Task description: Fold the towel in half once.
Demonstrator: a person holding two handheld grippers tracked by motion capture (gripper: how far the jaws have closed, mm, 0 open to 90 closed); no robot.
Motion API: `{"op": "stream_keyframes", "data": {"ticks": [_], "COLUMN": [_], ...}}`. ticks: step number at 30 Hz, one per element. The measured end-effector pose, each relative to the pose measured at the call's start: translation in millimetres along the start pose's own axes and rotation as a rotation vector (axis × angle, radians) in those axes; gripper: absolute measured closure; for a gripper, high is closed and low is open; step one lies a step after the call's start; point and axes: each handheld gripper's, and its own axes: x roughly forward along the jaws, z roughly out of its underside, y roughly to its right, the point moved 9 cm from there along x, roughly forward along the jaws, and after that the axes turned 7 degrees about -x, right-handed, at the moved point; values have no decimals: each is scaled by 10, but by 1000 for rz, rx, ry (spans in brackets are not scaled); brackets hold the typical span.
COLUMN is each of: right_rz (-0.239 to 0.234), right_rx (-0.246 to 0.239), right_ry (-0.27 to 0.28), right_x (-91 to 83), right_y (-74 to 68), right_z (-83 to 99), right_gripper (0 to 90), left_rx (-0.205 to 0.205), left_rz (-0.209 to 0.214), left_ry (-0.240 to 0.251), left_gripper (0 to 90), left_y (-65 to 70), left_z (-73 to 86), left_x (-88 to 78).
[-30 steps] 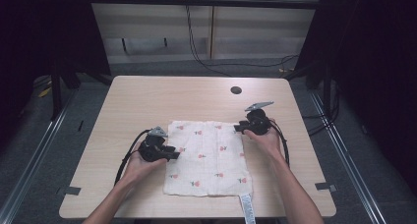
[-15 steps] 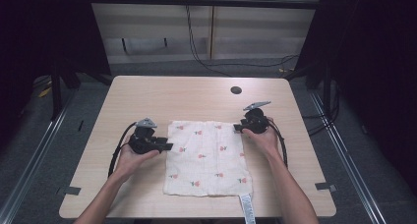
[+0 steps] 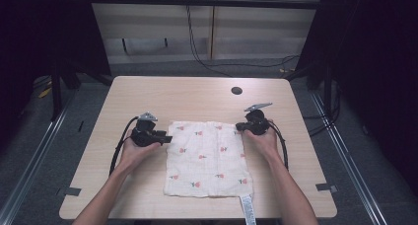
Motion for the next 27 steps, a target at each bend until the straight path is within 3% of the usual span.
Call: {"op": "stream_keyframes", "data": {"ticks": [4, 7, 10, 12, 15, 19, 21, 24, 27], "right_rz": [-18, -20, -31, -35, -25, -29, -36, -41, -39], "right_rx": [17, 22, 34, 27, 17, 15, 13, 10, 2], "right_ry": [45, 42, 48, 52, 64, 58, 58, 62, 71], "right_x": [-73, -84, -112, -134, -163, -131, -113, -129, -194], "right_y": [-6, -1, 8, -3, -11, 0, -15, -41, -41], "right_z": [-84, -76, -70, -87, -122, -101, -93, -115, -145], "right_gripper": [868, 868, 868, 869, 870, 870, 870, 870, 870], "left_rx": [-39, -52, -76, -60, -74, -46, -42, -56, -29], "left_rz": [-7, -43, -51, -63, -63, -79, -84, -74, -66], "left_ry": [19, 23, 43, 24, 41, 25, 41, 65, 46], "left_gripper": [598, 604, 614, 615, 627, 634, 650, 688, 739], "left_y": [-104, -212, -270, -300, -331, -331, -338, -320, -277], "left_z": [-64, -87, -107, -87, -126, -175, -215, -272, -292], "left_x": [50, 89, 129, 177, 212, 264, 310, 384, 430]}}
